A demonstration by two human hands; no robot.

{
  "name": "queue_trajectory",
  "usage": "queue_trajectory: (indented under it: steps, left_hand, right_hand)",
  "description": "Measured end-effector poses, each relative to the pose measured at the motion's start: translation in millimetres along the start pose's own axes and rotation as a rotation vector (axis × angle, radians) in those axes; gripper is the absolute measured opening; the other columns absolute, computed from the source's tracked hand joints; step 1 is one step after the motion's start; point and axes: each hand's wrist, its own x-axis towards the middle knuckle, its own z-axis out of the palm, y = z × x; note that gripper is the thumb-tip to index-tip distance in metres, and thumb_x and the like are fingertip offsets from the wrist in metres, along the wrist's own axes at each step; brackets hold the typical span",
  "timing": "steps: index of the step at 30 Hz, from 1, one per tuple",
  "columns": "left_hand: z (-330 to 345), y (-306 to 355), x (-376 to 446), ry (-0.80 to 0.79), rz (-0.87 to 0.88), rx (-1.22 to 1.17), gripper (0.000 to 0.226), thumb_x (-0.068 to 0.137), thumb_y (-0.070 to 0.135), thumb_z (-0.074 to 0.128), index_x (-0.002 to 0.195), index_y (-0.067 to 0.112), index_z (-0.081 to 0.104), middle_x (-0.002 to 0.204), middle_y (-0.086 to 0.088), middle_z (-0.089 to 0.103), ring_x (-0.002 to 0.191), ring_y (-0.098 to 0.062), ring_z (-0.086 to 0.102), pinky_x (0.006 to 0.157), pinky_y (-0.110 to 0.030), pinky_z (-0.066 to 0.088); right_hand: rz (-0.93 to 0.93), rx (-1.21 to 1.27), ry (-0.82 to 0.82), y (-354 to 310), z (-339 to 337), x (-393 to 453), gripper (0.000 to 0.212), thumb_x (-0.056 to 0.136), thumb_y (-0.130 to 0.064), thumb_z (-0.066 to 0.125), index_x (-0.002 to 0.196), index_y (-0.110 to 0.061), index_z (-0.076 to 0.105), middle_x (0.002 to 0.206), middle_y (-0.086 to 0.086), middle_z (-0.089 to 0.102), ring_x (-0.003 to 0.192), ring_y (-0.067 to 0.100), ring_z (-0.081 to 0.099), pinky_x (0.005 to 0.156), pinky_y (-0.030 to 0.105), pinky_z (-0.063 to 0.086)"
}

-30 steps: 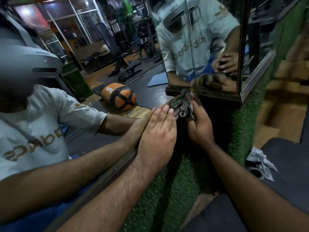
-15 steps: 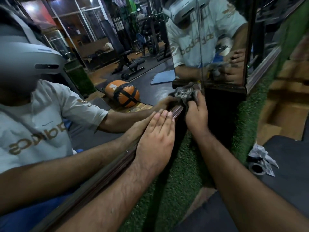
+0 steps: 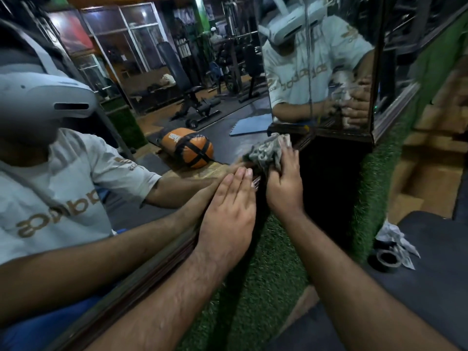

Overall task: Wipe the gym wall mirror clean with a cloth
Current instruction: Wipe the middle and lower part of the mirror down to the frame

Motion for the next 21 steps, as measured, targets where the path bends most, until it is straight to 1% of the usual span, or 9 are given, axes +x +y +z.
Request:
queue_trajectory:
  steps: [2, 4, 7, 9, 12, 15, 17, 19, 21]
  left_hand:
    - [-2.9, -2.6, -8.1, 0.000, 0.024, -0.024, 0.061, 0.091, 0.015, 0.025, 0.143, -0.003, 0.051, 0.156, -0.024, 0.038, 0.149, -0.036, 0.031, 0.124, -0.047, 0.017]
    - [-9.8, -7.9, -22.3, 0.001, 0.017, -0.029, 0.059, 0.092, 0.014, 0.026, 0.142, -0.004, 0.051, 0.156, -0.024, 0.039, 0.148, -0.036, 0.032, 0.124, -0.047, 0.020]
    - [-18.3, -19.5, -45.7, 0.027, -0.015, -0.019, 0.057, 0.093, 0.011, 0.025, 0.140, -0.007, 0.052, 0.154, -0.025, 0.041, 0.147, -0.037, 0.034, 0.123, -0.048, 0.021]
    - [-20.8, -25.4, -55.3, 0.028, -0.008, 0.001, 0.056, 0.094, 0.012, 0.025, 0.140, -0.008, 0.051, 0.154, -0.025, 0.041, 0.147, -0.038, 0.035, 0.122, -0.048, 0.019]
    - [-20.3, -29.7, -60.2, 0.024, 0.027, 0.019, 0.060, 0.093, 0.014, 0.023, 0.145, -0.008, 0.044, 0.157, -0.027, 0.034, 0.150, -0.039, 0.027, 0.125, -0.049, 0.013]
    - [-21.1, -28.2, -62.1, 0.014, 0.036, 0.035, 0.065, 0.093, 0.015, 0.014, 0.151, -0.008, 0.033, 0.161, -0.026, 0.024, 0.153, -0.039, 0.016, 0.127, -0.049, 0.007]
    - [-22.3, -28.7, -65.9, -0.003, 0.058, 0.024, 0.067, 0.092, 0.015, 0.009, 0.151, -0.007, 0.032, 0.162, -0.026, 0.022, 0.153, -0.039, 0.015, 0.127, -0.049, 0.007]
    - [-25.2, -32.4, -75.2, -0.008, 0.058, 0.006, 0.066, 0.092, 0.015, 0.014, 0.148, -0.007, 0.040, 0.159, -0.026, 0.031, 0.151, -0.038, 0.024, 0.126, -0.048, 0.016]
    - [-28.4, -39.2, -91.6, 0.001, 0.043, -0.004, 0.062, 0.091, 0.014, 0.022, 0.144, -0.007, 0.048, 0.154, -0.025, 0.041, 0.148, -0.036, 0.034, 0.124, -0.048, 0.023]
  right_hand:
    - [-0.010, -0.035, -0.020, 14.3, -3.5, -8.6, 0.069, 0.093, -0.015, 0.043, 0.161, -0.022, 0.035, 0.172, -0.001, 0.025, 0.161, 0.021, 0.010, 0.128, 0.025, 0.006]
    - [0.125, 0.019, 0.047, 9.6, 2.3, 0.8, 0.066, 0.096, -0.008, 0.046, 0.160, -0.023, 0.038, 0.172, 0.001, 0.026, 0.161, 0.023, 0.013, 0.124, 0.018, 0.006]
    - [0.298, 0.109, 0.151, -18.4, 17.3, 5.4, 0.063, 0.100, -0.006, 0.049, 0.159, -0.025, 0.042, 0.169, 0.008, 0.032, 0.158, 0.027, 0.024, 0.128, 0.032, 0.017]
    - [0.217, 0.080, 0.113, -28.2, 21.2, -18.2, 0.066, 0.099, -0.005, 0.050, 0.159, -0.030, 0.040, 0.170, 0.006, 0.030, 0.159, 0.023, 0.021, 0.128, 0.035, 0.020]
    - [0.056, 0.031, 0.023, -16.7, 20.1, -59.9, 0.070, 0.099, 0.002, 0.050, 0.161, -0.026, 0.037, 0.171, 0.001, 0.028, 0.161, 0.020, 0.012, 0.125, 0.025, 0.013]
    - [0.143, 0.066, 0.087, -12.8, 22.8, -51.9, 0.067, 0.098, 0.003, 0.049, 0.159, -0.021, 0.041, 0.170, 0.002, 0.032, 0.160, 0.020, 0.018, 0.122, 0.020, 0.013]
    - [0.240, 0.120, 0.157, -24.9, 29.3, -40.7, 0.066, 0.097, 0.001, 0.049, 0.158, -0.021, 0.044, 0.167, 0.003, 0.036, 0.157, 0.023, 0.028, 0.125, 0.026, 0.020]
    - [0.285, 0.121, 0.164, -40.6, 36.2, -47.6, 0.065, 0.097, -0.002, 0.050, 0.158, -0.023, 0.044, 0.167, 0.004, 0.038, 0.156, 0.026, 0.029, 0.126, 0.034, 0.024]
    - [0.180, 0.080, 0.084, -47.2, 39.5, -74.4, 0.066, 0.097, -0.003, 0.049, 0.159, -0.025, 0.041, 0.169, 0.003, 0.033, 0.160, 0.023, 0.019, 0.128, 0.029, 0.017]
